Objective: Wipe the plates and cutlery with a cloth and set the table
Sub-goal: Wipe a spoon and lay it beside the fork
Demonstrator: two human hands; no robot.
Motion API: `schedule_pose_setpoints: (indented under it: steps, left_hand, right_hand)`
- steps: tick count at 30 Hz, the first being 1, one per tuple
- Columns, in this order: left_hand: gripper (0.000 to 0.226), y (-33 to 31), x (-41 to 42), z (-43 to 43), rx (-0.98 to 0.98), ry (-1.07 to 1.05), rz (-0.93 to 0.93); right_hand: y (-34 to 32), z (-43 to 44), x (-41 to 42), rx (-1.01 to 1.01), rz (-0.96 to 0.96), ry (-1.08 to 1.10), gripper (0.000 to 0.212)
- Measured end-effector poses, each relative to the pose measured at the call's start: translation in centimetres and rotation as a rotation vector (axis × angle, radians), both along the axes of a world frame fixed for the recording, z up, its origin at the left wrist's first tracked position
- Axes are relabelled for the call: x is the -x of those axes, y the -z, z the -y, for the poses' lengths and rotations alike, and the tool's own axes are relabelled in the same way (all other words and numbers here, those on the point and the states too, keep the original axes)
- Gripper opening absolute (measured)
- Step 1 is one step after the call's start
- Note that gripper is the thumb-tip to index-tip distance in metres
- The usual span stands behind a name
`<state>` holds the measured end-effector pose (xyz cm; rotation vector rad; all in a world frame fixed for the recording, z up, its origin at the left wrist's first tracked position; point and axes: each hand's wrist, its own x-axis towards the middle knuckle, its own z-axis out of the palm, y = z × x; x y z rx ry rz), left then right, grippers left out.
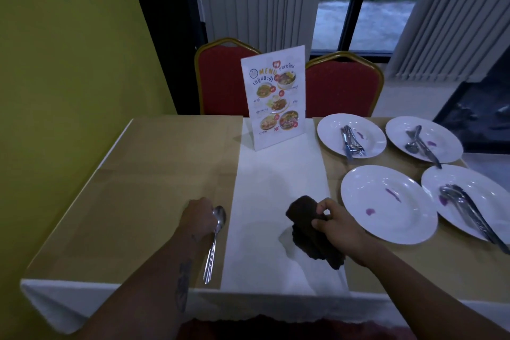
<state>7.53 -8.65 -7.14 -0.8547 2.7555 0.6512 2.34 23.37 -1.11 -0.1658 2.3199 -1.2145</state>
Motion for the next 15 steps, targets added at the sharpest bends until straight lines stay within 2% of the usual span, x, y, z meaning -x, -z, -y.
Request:
schedule_pose_setpoints:
  steps: [4, 8, 15]
  left_hand:
    - [0.035, -1.1, 0.3, -0.9, 0.032, 0.0, 0.045]
    - [0.026, -2.2, 1.9, -2.6, 0.066, -0.042, 0.066]
    - [0.035, -4.3, 7.6, -10.5, 0.076, -0.045, -0.075]
  right_hand:
    - [-0.3, -1.6, 1.3, 0.035, -0.016, 0.083, 0.019]
    - [-0.7, -3.4, 2.5, 0.056, -0.026, 0.125, 0.018]
    - [-1.0, -8.3, 4.9, 0.079, -0.039, 0.205, 0.015]
